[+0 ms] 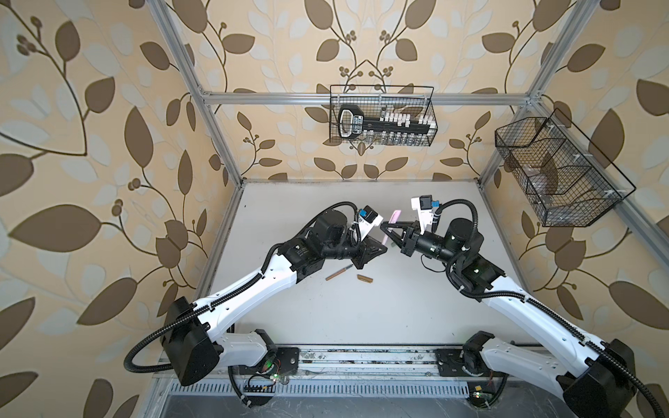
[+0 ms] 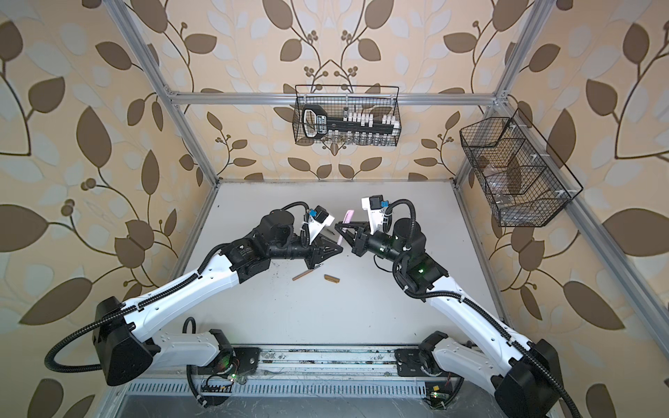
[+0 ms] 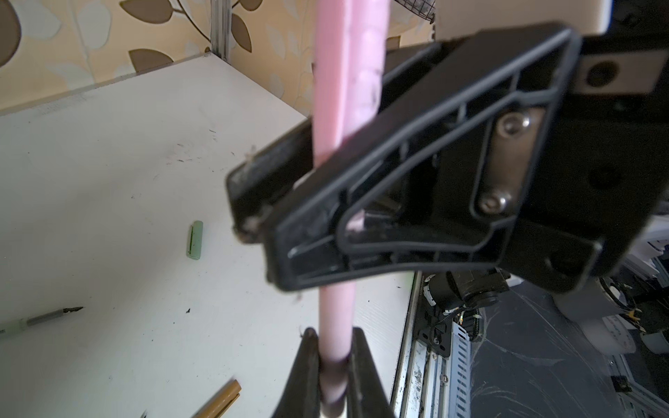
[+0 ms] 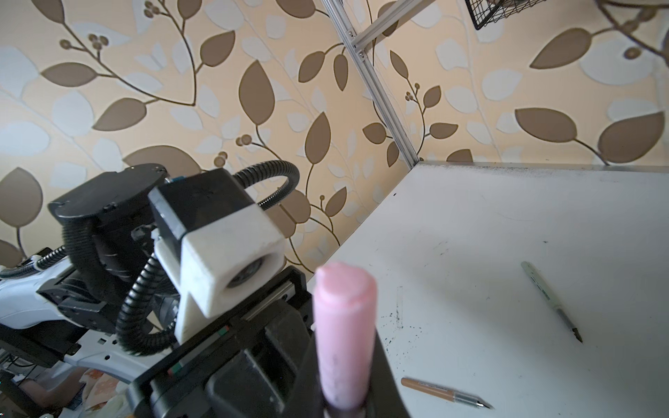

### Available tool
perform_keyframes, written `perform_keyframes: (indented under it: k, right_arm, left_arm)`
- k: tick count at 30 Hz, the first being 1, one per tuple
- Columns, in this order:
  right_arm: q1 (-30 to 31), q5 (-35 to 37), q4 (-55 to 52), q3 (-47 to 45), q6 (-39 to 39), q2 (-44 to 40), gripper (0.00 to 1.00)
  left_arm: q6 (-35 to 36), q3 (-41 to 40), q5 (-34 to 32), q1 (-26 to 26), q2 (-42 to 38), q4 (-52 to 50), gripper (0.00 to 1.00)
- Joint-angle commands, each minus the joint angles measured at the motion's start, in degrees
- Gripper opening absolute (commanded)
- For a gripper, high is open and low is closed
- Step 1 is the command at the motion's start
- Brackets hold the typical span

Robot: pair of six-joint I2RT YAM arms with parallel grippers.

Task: Insert pens into pen caps
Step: Pass a pen, then put on the pen cap to the pen.

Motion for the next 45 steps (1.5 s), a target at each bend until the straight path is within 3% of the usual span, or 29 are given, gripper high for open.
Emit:
perform_keyframes:
  k: [1, 5, 13, 19, 35, 45]
  right_arm:
    - [0.8, -0.7, 2.0, -1.0, -1.9, -2.3, 0.20]
    - [0.4, -0.1, 0.1, -1.1, -2.3, -3.8, 0.52]
    - [-3.3, -0.2, -3.5, -2.4, -1.5, -8.0, 0.66]
    - [-6.1, -2.1, -9.1, 2.7, -3.1, -5.1, 0.66]
    - [-6.8, 1.3, -11.5, 4.0, -5.4, -8.8, 0.67]
    - [-10.2, -1.8, -11.4, 7.2, -3.7, -6.4, 0.69]
  left_arm:
    - [-1.5, 1.6, -2.2, 1.2, 0.7, 1.5, 0.01]
    - [-1.1, 1.9, -2.0, 1.3, 1.1, 0.8, 0.00]
    - [0.0, 1.5, -1.9, 1.3, 1.1, -0.4, 0.00]
    - [0.2, 0.9, -1.8, 1.3, 0.8, -0.3, 0.00]
    - [2.3, 1.2, -1.8, 1.3, 1.6, -0.2, 0.00]
    - [3.4, 0.6, -1.9, 1.3, 0.9, 0.4, 0.00]
